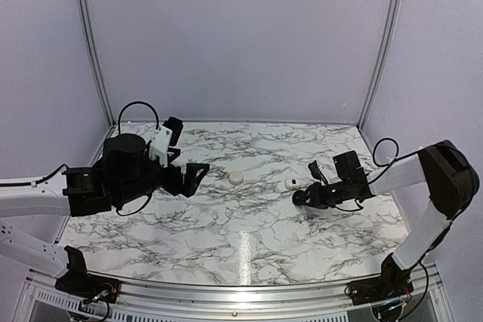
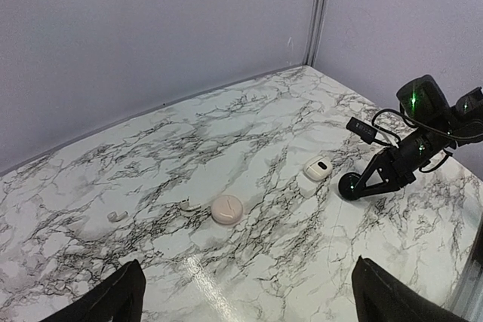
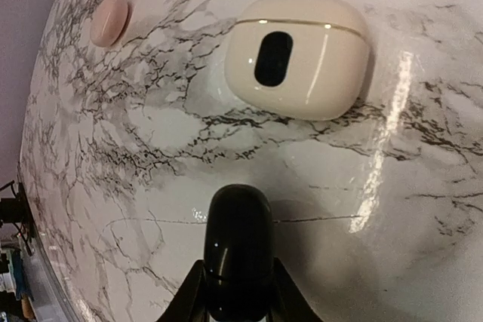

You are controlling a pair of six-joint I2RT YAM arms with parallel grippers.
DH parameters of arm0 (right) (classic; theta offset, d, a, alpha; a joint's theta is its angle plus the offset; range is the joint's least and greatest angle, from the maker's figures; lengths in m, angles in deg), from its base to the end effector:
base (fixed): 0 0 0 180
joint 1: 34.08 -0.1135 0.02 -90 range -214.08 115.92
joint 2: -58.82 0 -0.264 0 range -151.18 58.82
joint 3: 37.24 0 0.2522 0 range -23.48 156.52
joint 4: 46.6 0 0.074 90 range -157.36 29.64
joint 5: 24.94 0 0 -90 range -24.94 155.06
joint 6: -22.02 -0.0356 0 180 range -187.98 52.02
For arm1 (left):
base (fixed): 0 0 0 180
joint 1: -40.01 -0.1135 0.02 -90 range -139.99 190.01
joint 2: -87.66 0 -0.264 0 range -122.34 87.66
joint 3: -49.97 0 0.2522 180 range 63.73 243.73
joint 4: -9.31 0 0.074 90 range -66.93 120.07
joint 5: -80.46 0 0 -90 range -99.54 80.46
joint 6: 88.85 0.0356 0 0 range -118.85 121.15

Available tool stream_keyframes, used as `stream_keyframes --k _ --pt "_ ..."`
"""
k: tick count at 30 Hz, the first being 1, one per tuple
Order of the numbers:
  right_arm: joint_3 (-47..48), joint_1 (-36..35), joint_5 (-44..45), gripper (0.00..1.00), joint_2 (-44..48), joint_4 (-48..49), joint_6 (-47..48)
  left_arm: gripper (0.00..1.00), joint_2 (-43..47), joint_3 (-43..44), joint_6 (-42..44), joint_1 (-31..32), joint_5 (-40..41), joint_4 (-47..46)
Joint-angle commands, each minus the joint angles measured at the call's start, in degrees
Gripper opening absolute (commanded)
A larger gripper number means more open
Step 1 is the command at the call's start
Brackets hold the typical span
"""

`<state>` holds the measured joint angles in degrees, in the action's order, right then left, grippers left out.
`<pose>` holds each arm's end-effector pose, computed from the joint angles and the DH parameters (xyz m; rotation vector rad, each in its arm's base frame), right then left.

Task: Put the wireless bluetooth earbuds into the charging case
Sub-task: Place the charging case with the earbuds at the center of the board, then pick up the charging case from the center of the board.

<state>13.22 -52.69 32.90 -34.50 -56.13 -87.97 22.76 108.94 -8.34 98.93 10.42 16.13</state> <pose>0.2628 0.1085 0.1230 -0.2183 2.5377 0.9749 0.1465 -0.2195 0.3028 0.5213 1.7362 -0.5451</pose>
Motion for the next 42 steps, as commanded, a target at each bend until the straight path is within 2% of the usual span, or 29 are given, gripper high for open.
stream_keyframes --k 1,9,17,20,26,30,34,42 --pt "1.1 0.7 3.8 0.32 0.8 -3.3 1.3 0.99 2.0 0.2 0.0 -0.4 1.0 0.7" --pt "3.5 1.2 10.0 0.55 5.2 -9.7 3.3 0.99 4.4 -0.7 -1.1 -1.5 3.0 2.4" --pt "8.9 1.0 10.0 0.61 9.7 -11.4 8.9 0.99 5.0 0.1 -4.0 -4.4 2.8 4.7" --pt "12.6 -1.9 10.3 0.63 9.3 -10.0 11.2 0.99 5.7 -0.1 -5.9 -6.3 1.5 5.1" --pt "23.0 -9.9 8.8 0.65 0.7 -7.7 19.1 0.99 5.8 0.1 -7.1 -9.6 -4.9 5.2" --pt "30.3 -11.0 5.3 0.65 -7.4 -9.3 24.6 0.99 5.6 0.3 -6.6 -10.2 -7.5 5.5" --pt "35.0 -11.8 3.4 0.67 -14.4 -8.9 25.0 0.99 5.4 0.2 -6.7 -10.2 -8.0 5.9" --pt "41.4 -15.3 6.9 0.70 -24.5 -9.1 27.2 0.99 4.2 -0.3 -6.4 -10.7 -8.4 5.4"
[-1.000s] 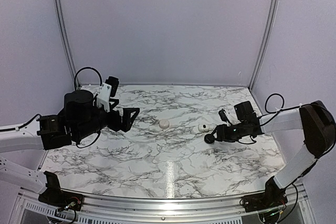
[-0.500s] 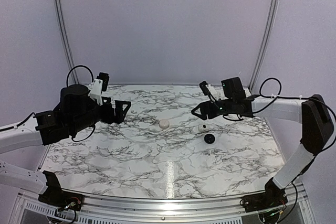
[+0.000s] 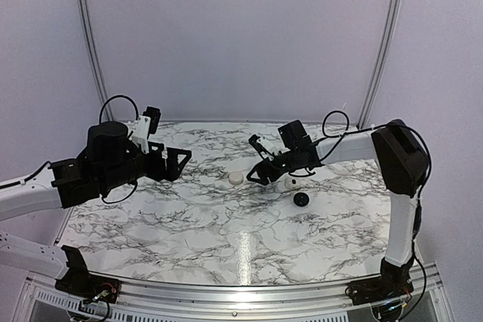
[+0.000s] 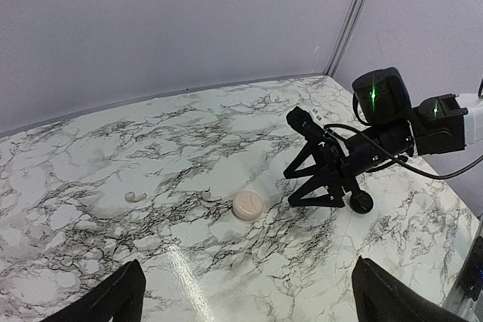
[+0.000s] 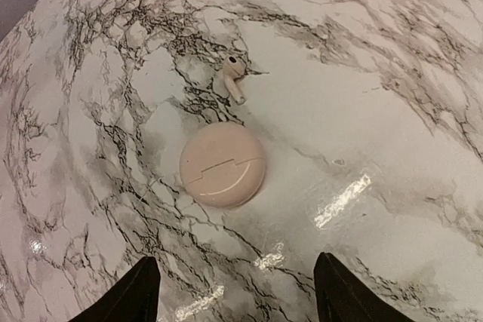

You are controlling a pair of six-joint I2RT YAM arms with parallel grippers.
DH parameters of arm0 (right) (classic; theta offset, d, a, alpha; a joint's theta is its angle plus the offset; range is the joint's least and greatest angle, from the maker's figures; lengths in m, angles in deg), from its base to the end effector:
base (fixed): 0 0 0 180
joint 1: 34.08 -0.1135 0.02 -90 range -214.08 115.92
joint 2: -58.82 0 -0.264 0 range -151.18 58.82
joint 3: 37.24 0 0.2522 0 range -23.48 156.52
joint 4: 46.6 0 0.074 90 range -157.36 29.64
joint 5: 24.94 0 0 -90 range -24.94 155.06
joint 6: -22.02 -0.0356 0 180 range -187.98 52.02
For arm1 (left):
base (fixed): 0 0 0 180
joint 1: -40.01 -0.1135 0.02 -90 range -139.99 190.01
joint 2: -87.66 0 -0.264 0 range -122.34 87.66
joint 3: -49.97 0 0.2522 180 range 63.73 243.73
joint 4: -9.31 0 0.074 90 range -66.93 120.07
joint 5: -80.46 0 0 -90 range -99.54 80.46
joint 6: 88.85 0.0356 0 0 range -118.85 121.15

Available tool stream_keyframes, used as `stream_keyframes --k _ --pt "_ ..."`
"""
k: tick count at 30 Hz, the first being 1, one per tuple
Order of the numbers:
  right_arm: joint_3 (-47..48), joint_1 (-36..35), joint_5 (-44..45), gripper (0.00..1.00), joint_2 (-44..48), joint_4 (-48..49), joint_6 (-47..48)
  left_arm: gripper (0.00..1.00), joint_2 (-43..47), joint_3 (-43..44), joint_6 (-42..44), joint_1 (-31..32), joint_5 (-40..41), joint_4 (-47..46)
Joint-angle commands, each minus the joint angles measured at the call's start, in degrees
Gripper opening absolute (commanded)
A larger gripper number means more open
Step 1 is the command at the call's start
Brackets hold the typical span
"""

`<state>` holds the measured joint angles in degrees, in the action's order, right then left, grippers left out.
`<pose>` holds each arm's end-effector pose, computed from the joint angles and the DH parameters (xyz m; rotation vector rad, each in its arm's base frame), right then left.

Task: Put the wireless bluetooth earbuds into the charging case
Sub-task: Pick up the charging case from the center of the board.

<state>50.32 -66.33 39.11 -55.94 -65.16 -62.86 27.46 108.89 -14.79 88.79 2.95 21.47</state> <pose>0.3544 0.2420 0.1620 -0.9764 2.1895 0.7622 0.1684 -0.1805 0.3117 0.3667 1.8047 -0.6054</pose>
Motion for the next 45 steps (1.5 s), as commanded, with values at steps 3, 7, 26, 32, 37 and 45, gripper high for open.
stream_keyframes --k 3,7,26,32,37,45 --pt "7.3 -2.4 2.0 0.70 -6.3 -1.3 4.0 0.99 -0.8 -0.2 0.5 -0.6 -1.0 0.0" --pt "8.1 -2.6 0.8 0.70 -8.7 -0.3 5.1 0.99 -0.3 -1.1 1.1 -0.7 -1.5 -1.1" --pt "16.4 -7.0 9.3 0.48 -17.0 -5.9 13.1 0.99 2.5 -5.0 3.7 -0.8 -1.1 -5.7" --pt "13.7 -8.1 8.4 0.33 -13.4 -8.3 10.8 0.99 2.7 -6.1 3.7 -0.9 -1.2 -6.4" --pt "8.0 -8.1 -1.2 0.29 -3.3 -7.4 1.4 0.95 5.1 -9.0 9.6 -0.8 -5.3 -8.7" --pt "0.9 -8.0 -15.0 0.28 7.8 -13.2 -10.5 0.87 0.9 -6.9 29.1 9.5 -9.3 0.4"
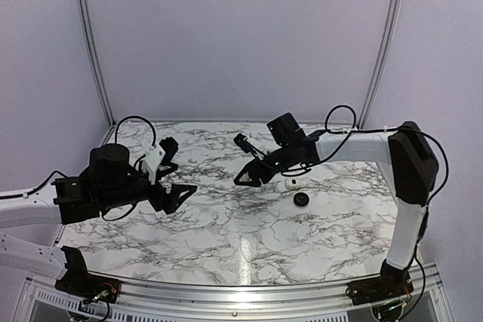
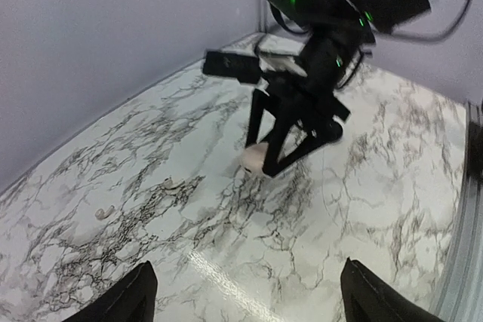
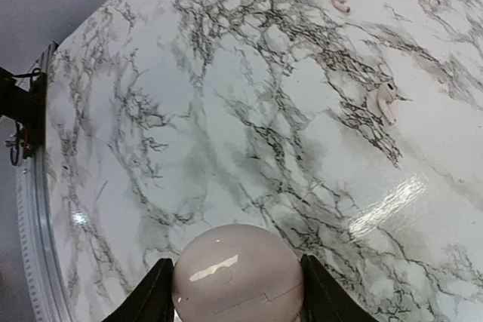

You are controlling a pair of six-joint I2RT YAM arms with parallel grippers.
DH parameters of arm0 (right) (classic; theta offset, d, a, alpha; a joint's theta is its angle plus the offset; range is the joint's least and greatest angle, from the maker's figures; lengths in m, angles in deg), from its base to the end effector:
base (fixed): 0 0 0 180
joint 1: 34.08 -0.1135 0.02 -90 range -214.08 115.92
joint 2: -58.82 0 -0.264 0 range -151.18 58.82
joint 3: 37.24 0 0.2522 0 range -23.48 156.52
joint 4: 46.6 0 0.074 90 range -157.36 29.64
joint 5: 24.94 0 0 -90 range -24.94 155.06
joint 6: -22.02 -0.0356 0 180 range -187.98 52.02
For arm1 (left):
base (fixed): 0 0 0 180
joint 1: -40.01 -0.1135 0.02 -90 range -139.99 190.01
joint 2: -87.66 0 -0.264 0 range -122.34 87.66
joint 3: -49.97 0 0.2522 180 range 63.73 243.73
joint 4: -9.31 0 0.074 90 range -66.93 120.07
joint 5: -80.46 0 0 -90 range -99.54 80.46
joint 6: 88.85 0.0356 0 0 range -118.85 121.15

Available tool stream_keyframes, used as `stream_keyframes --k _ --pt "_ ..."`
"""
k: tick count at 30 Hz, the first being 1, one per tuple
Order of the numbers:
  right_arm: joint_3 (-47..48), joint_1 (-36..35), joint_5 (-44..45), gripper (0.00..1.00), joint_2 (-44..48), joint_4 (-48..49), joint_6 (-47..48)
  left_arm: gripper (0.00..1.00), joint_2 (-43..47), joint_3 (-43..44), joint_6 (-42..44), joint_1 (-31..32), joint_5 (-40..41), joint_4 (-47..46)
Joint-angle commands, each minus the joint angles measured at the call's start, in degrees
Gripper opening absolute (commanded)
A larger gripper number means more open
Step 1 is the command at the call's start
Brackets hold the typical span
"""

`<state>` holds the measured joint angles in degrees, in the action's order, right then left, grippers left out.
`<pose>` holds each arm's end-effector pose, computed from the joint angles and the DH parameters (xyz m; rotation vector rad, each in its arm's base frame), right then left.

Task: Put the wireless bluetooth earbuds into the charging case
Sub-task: Pick up the charging case from the center of the board.

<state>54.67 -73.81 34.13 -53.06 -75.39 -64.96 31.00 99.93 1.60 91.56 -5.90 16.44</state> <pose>0.3146 0.2853 0.1937 -1.1370 2.2012 0.9391 0.1459 -0.1801 0.2784 0.7691 1.6819 -0.5719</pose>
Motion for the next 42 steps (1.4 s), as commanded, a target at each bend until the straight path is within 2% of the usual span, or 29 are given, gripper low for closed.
stream_keyframes --k 1,4,8,22,27,35,42 --pt "-4.7 -0.5 -11.4 0.28 6.1 -3.0 -9.7 0.87 -3.9 2.6 15.3 8.6 1.5 7.2" --pt "-8.1 -0.9 -15.7 0.27 9.7 -2.5 -12.9 0.84 -7.0 4.0 20.7 11.9 3.7 10.6" --pt "-10.0 -2.6 -18.3 0.27 12.9 -4.1 -14.1 0.80 -8.8 5.4 23.4 13.4 3.3 10.6" --pt "-12.0 -10.3 -22.8 0.27 15.2 -1.2 -21.2 0.71 -16.6 9.8 31.1 18.2 0.8 8.4" --pt "-12.0 -11.0 -23.1 0.27 14.9 -1.3 -21.4 0.62 -19.4 10.8 33.5 20.9 5.7 4.8" --pt "-11.8 -11.6 -23.0 0.27 14.4 -2.0 -20.7 0.51 -22.8 12.0 33.7 22.3 7.4 1.5" --pt "-10.6 -11.6 -22.7 0.27 13.9 -4.8 -18.1 0.27 -23.7 12.0 33.4 22.6 8.2 -1.1"
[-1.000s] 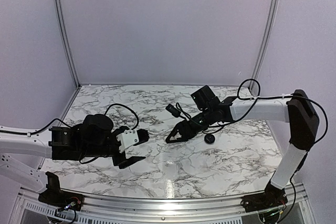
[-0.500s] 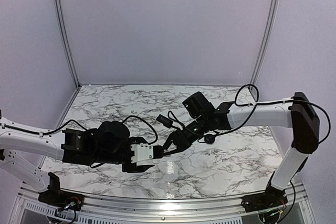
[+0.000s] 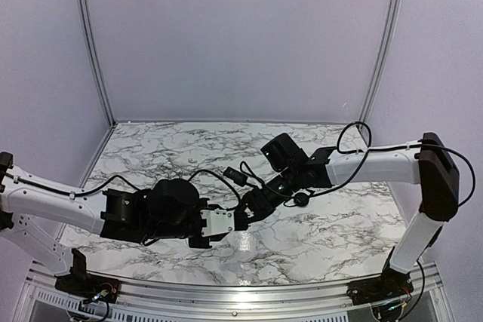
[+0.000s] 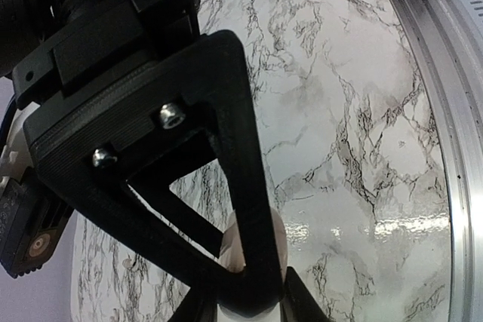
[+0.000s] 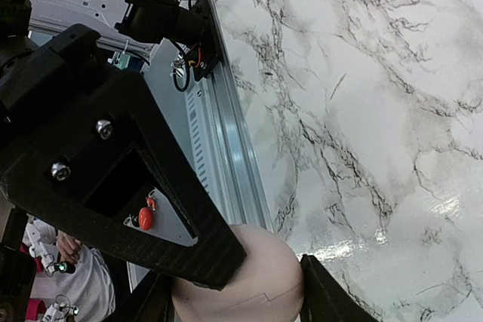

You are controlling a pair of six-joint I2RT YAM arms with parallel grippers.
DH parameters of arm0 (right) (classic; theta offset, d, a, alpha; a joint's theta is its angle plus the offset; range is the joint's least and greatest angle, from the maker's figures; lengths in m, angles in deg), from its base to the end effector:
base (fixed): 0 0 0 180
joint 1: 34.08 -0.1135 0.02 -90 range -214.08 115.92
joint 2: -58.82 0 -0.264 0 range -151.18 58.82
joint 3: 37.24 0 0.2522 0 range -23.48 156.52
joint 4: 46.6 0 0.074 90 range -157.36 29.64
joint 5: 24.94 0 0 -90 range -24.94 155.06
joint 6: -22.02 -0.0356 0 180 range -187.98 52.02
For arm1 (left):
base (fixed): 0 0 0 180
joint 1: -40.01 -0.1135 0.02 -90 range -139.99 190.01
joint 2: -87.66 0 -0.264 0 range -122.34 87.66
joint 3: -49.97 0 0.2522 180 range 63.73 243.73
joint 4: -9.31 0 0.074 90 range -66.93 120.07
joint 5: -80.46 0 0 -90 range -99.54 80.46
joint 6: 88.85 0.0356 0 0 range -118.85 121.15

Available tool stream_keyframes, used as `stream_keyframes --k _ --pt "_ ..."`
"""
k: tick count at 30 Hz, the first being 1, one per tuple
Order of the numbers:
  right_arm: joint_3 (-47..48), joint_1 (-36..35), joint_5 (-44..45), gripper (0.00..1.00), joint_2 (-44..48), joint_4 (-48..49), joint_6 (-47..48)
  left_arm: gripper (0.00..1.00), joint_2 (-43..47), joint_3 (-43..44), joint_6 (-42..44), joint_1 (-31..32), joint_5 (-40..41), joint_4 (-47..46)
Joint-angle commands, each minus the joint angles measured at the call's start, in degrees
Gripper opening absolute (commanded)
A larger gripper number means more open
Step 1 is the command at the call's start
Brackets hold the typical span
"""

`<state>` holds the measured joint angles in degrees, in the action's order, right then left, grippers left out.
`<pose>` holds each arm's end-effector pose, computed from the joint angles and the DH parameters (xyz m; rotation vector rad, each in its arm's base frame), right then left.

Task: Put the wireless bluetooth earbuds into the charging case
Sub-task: Pick up the charging case from the center of the board, then pass from the right arm to the left

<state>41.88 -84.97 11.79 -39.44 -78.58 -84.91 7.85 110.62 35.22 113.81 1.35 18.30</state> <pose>0.2024 0.2942 0.2179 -1.2131 2.3791 1.6123 0.0923 -0.2935 0.2392 1.5939 1.3061 -0.2344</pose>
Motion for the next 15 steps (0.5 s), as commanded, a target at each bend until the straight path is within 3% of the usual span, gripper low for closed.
stream_keyframes --k 1,6,11,15 --pt "2.2 -0.5 -0.7 0.26 0.3 -1.5 1.9 0.25 -0.6 1.2 -0.3 0.3 1.0 -3.0" --pt "2.6 -0.5 -2.1 0.28 0.7 -1.3 2.0 0.11 0.4 -0.4 -1.7 0.3 1.7 -3.6" --pt "3.8 -0.3 -4.5 0.63 2.3 0.4 3.5 0.02 4.1 -2.8 -4.7 0.0 1.8 -6.5" --pt "4.3 1.0 -1.8 0.74 7.1 3.9 6.4 0.00 7.9 -4.2 -9.2 -1.2 -0.5 -8.1"
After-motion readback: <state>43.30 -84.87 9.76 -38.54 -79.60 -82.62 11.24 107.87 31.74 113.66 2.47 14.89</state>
